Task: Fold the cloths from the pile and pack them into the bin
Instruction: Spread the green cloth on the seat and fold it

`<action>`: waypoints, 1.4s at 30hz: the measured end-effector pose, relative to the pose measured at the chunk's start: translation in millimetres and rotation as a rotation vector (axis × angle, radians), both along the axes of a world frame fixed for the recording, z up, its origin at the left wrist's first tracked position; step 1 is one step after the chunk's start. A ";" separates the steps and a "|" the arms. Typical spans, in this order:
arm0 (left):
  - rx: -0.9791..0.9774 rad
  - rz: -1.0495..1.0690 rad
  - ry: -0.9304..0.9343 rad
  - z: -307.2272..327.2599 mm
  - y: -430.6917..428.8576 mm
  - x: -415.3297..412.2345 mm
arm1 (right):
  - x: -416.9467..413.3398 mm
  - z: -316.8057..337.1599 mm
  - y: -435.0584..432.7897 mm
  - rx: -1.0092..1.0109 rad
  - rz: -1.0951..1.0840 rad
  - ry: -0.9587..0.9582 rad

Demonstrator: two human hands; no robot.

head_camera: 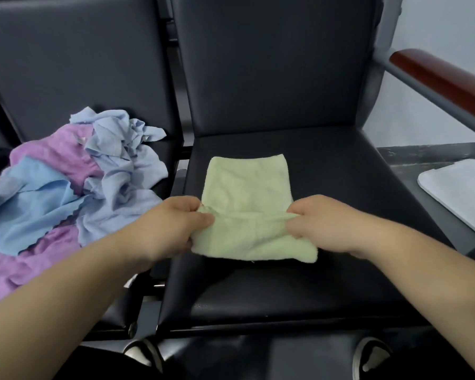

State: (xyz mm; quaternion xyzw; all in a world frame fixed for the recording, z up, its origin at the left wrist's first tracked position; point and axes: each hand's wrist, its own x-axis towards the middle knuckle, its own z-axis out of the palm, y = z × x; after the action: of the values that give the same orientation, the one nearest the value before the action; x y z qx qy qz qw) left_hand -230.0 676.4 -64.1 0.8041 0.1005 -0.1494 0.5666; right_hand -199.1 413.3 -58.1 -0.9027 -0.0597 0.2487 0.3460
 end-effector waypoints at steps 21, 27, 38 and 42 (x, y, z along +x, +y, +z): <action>0.140 0.258 -0.082 -36.6 -7.5 92.4 | 70.6 -36.7 5.5 0.072 -0.410 -0.221; 0.465 0.108 -0.017 -34.6 0.5 85.6 | 80.4 -27.7 -6.5 -0.297 -0.228 -0.052; 0.178 0.073 0.094 -22.2 -17.3 64.9 | 63.4 -32.5 13.8 0.048 -0.320 0.039; 0.213 0.116 -0.069 -1.1 -33.3 56.4 | 52.6 -7.3 10.3 0.108 -0.345 -0.106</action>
State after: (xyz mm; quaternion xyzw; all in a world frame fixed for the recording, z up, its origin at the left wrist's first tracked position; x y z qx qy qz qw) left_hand -173.6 643.1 -65.2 0.8572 0.1425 -0.0771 0.4888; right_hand -146.5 423.6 -65.4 -0.8915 0.0645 0.1343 0.4278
